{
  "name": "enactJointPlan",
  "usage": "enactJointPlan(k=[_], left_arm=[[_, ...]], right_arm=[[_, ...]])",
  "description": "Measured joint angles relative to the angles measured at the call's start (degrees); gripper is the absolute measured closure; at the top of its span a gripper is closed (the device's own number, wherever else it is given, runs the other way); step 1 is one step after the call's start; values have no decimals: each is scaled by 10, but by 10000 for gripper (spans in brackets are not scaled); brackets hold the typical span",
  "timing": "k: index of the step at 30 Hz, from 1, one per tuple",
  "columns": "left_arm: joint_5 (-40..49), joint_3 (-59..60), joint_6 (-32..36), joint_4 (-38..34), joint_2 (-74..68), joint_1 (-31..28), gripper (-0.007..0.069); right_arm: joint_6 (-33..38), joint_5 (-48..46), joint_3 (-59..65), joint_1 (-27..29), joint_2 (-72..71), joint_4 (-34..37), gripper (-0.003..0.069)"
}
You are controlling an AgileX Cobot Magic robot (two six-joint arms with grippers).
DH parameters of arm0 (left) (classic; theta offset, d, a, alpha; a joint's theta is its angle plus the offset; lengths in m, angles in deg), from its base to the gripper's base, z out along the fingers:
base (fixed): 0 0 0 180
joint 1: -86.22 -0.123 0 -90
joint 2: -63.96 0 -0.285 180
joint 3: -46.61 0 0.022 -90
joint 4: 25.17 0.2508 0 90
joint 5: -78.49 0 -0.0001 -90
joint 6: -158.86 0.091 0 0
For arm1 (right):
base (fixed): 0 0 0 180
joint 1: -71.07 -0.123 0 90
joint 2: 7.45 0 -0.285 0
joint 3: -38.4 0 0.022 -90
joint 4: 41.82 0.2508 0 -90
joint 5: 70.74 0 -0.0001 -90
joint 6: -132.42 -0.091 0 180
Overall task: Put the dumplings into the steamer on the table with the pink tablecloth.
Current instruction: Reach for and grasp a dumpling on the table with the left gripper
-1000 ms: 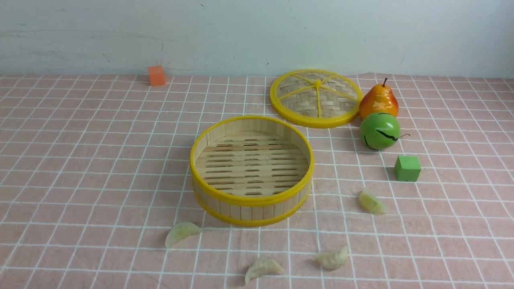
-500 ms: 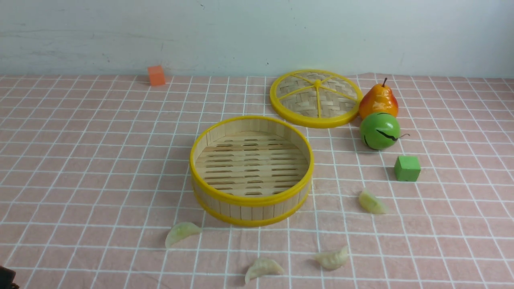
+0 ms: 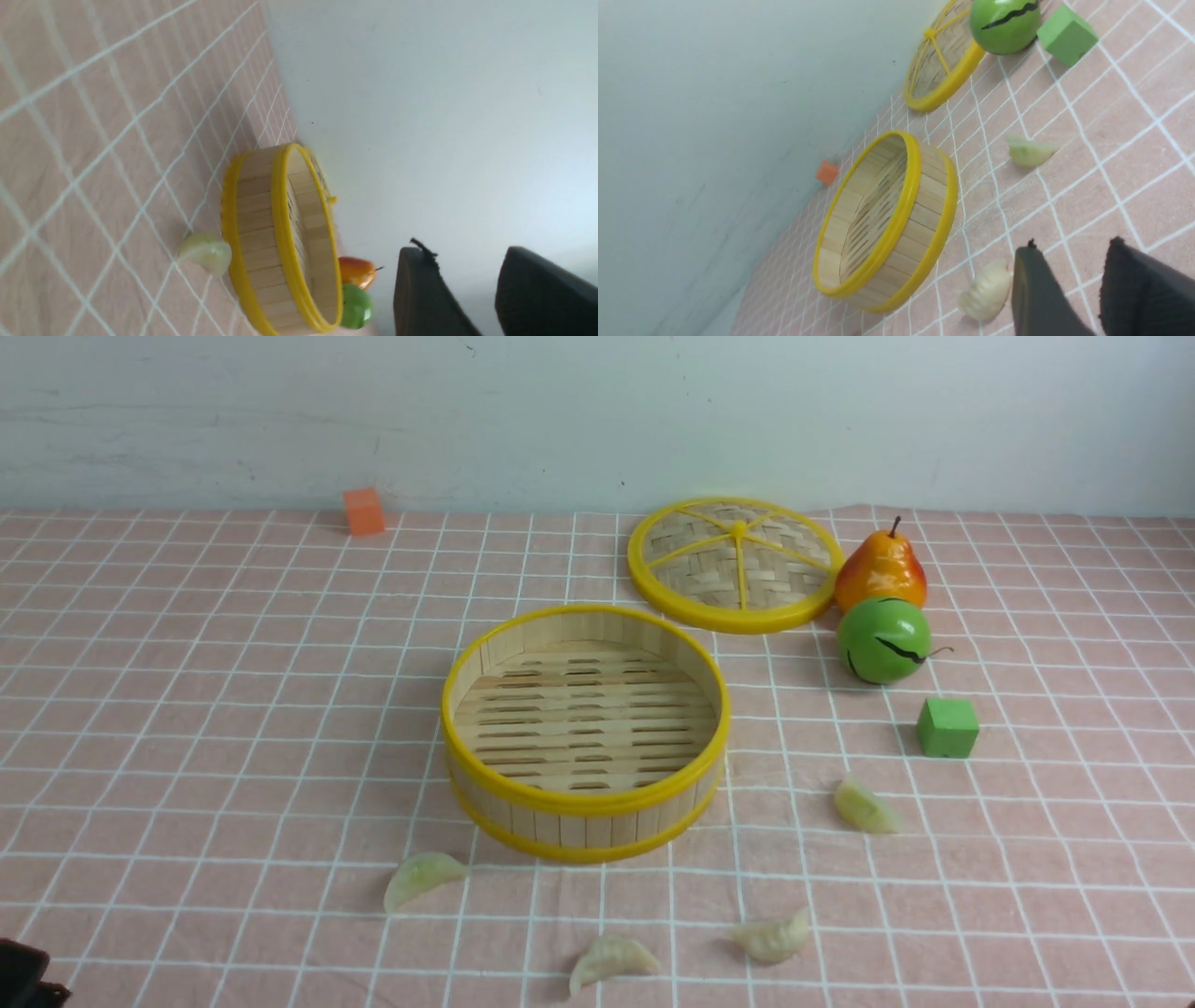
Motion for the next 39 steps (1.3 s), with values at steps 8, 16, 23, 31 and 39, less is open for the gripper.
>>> enactJointPlan(k=[8, 16, 23, 31, 39], left_arm=[[276, -251, 184, 167, -197, 0, 616], [491, -459, 311, 234, -448, 105, 638], [554, -539, 312, 274, -641, 221, 615], [522, -616, 358, 277, -833, 244, 267], [436, -642, 466, 314, -980, 244, 50]], right_arm=[[165, -42, -164, 0, 148, -40, 678], [352, -240, -396, -23, 434, -87, 672], [372, -331, -443, -195, 554, -126, 665], [374, -338, -445, -317, 571, -155, 661], [374, -314, -445, -319, 571, -157, 657]])
